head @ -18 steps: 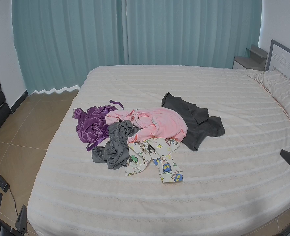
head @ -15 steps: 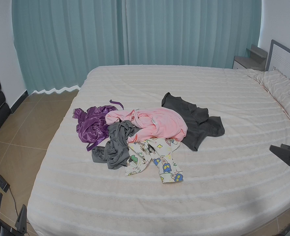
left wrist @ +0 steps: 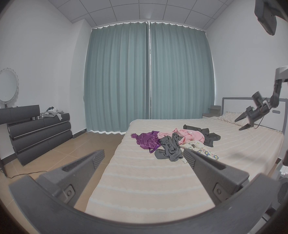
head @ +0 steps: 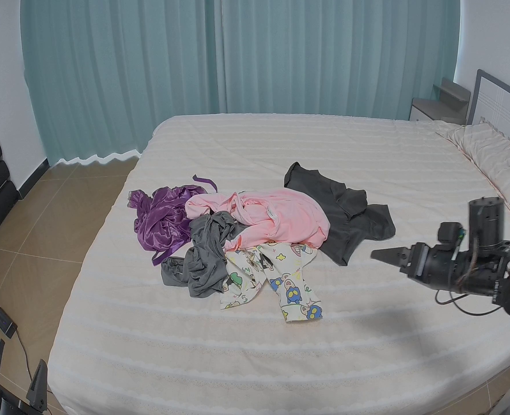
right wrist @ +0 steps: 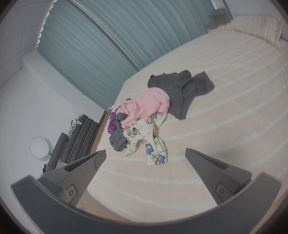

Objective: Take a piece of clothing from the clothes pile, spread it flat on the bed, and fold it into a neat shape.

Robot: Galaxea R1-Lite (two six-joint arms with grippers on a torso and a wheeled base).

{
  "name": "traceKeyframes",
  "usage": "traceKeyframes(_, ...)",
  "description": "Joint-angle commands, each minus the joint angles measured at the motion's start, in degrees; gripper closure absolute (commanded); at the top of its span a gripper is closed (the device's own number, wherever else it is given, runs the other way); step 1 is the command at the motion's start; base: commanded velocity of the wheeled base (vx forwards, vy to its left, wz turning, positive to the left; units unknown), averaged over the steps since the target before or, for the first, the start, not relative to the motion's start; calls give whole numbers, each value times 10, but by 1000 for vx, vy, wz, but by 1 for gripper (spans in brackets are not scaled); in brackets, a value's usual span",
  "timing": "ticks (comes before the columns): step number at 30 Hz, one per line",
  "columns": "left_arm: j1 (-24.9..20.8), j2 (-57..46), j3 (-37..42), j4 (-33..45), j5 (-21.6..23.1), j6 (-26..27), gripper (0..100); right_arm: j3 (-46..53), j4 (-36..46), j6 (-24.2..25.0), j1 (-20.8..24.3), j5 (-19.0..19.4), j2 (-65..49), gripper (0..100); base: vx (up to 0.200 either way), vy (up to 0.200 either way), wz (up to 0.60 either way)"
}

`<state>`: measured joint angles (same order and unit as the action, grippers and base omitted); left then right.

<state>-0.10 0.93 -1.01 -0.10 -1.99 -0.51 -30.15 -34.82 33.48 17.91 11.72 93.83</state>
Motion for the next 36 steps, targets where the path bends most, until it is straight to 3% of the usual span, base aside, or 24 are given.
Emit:
traceKeyframes(1, 0, -9, 10, 0, 0, 0, 0, -99, -132, 75, 93, -64, 340, 0, 0, 0, 0)
traceKeyframes(10, 0, -9, 10, 0, 0, 0, 0, -141, -126, 60, 136, -72, 394, 0, 0, 0, 0)
traceKeyframes(12, 0, -9, 10, 0, 0, 0, 0, -149, -129, 33, 143, -74, 414, 0, 0, 0, 0)
traceKeyframes(21, 0, -9, 10, 0, 0, 0, 0, -185, -124, -39, 138, -101, 434, 0, 0, 0, 0)
traceKeyframes(35, 0, -9, 10, 0, 0, 0, 0, -271, -89, -100, 146, -133, 486, 0, 0, 0, 0)
traceKeyframes(36, 0, -9, 10, 0, 0, 0, 0, -275, -79, -105, 149, -135, 489, 100, 0, 0, 0)
